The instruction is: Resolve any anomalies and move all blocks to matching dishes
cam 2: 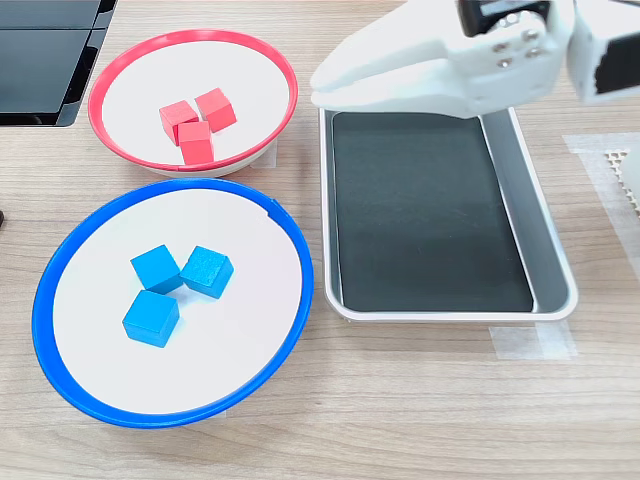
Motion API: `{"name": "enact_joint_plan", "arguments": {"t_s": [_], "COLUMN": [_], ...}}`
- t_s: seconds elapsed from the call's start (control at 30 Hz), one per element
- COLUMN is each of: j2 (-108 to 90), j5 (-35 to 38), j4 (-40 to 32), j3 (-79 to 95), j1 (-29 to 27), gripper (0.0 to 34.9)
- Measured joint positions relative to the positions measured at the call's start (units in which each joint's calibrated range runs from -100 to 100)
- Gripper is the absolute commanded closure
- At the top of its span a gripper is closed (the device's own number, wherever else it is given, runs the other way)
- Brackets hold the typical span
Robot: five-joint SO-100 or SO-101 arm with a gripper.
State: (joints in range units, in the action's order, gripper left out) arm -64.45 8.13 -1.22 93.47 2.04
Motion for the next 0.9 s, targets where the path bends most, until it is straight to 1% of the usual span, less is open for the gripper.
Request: {"name": "enact_joint_plan", "arguments": {"t_s": [0.03, 0.07, 0.13, 0.17, 0.23, 0.3, 0.33, 0.37, 0.4, 0.53, 0.63, 0.9], "j2": [-3.5, -9.2, -15.3, -20.0, -25.1, -31.6, -32.2, -34.0, -34.1, -34.3, -34.4, -34.4], "j5": [-0.5, -1.4, -2.1, -2.7, -3.6, -4.5, -5.1, -5.9, -6.4, -8.3, -9.3, -9.5], "j4": [0.9, 3.9, 8.9, 12.8, 20.4, 29.7, 34.3, 38.1, 40.0, 46.1, 48.1, 48.4], "j3": [2.4, 5.3, 6.0, 6.4, 6.5, 6.5, 6.5, 6.5, 6.5, 6.5, 6.5, 6.5], "j1": [-0.6, -2.1, -2.6, -2.0, -2.8, -1.6, -2.0, -2.2, -2.2, -2.2, -2.7, -3.0], "gripper": [34.9, 34.9, 34.9, 34.9, 34.9, 34.9, 34.9, 34.9, 34.9, 34.9, 34.8, 34.6]}}
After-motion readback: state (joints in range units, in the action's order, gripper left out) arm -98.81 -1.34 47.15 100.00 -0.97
